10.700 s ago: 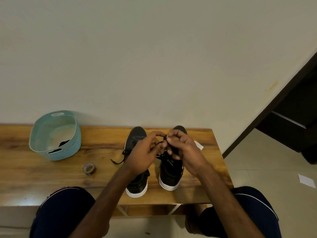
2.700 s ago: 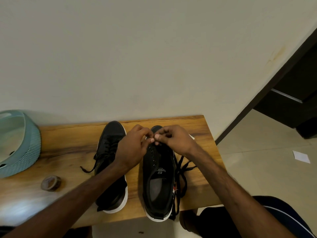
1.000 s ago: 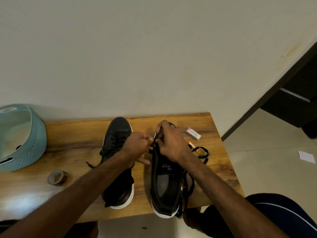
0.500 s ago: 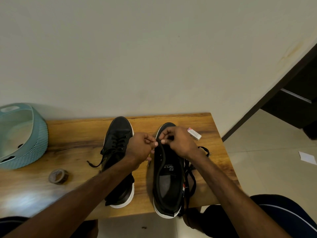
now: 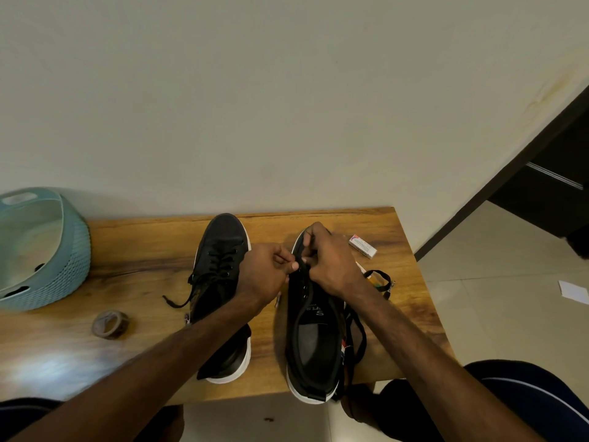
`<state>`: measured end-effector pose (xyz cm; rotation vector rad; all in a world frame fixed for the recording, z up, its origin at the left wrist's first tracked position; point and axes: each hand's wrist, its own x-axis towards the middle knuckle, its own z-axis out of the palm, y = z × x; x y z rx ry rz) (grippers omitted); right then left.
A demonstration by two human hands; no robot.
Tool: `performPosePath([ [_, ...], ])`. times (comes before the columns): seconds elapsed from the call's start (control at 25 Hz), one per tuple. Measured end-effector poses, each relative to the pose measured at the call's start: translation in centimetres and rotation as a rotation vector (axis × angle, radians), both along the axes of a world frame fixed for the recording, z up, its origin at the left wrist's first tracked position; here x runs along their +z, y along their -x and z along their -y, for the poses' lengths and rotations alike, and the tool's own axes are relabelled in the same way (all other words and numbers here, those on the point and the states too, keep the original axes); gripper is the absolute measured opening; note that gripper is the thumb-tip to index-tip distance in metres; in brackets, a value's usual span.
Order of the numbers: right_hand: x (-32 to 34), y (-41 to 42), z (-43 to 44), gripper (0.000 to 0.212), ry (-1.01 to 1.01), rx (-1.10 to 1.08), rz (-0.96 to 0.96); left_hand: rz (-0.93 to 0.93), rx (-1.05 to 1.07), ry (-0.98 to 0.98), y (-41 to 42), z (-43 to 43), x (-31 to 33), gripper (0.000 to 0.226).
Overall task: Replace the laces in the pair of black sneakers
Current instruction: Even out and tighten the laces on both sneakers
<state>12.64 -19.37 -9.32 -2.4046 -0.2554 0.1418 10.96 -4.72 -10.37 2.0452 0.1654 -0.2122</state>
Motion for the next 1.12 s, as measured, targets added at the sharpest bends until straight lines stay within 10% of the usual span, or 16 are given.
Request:
performPosePath([
  [1.12, -1.3, -0.3, 2.0, 0.005, -0.158, -0.008, -0.078, -0.181, -0.032, 0.114, -0.3, -0.1, 1.6, 0.023],
])
